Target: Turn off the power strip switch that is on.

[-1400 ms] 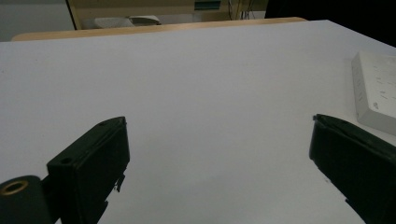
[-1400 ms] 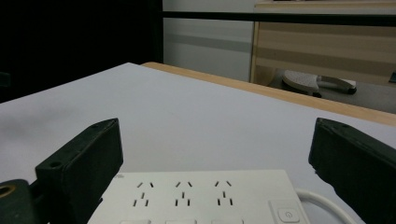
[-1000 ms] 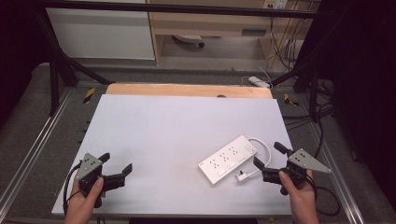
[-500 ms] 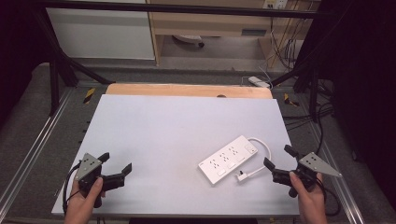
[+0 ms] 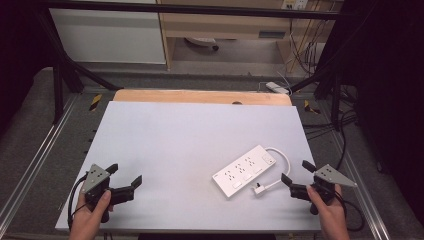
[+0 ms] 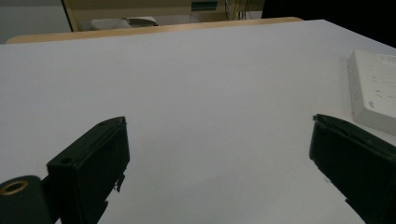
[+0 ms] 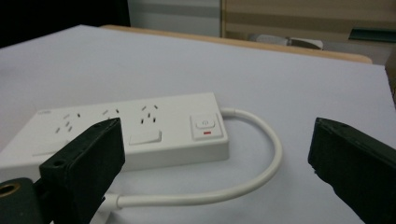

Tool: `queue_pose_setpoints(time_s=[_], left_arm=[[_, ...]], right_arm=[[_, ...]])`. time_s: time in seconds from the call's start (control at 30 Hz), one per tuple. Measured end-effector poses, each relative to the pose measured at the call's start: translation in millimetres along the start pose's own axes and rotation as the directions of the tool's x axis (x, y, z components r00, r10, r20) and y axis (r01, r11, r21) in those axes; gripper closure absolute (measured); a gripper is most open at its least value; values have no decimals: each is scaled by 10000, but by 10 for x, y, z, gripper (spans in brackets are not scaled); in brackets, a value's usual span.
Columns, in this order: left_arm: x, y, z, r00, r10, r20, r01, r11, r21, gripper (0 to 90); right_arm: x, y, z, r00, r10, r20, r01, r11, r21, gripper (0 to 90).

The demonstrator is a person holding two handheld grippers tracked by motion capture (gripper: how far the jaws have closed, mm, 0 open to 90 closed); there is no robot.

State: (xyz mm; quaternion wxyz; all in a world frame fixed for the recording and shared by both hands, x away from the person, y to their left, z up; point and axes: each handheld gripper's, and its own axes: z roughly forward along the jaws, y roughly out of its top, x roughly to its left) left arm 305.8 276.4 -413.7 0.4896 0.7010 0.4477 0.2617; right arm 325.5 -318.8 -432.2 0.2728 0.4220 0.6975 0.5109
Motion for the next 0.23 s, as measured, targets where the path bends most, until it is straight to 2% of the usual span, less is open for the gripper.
queue_pose_setpoints(time_s=[0.23], left_arm=[[-9,-3,10,10000,27,37,-28,10000,79,49]], right_arm=[[27,-70,87,9998,135,-162,-123,9970,763,38]])
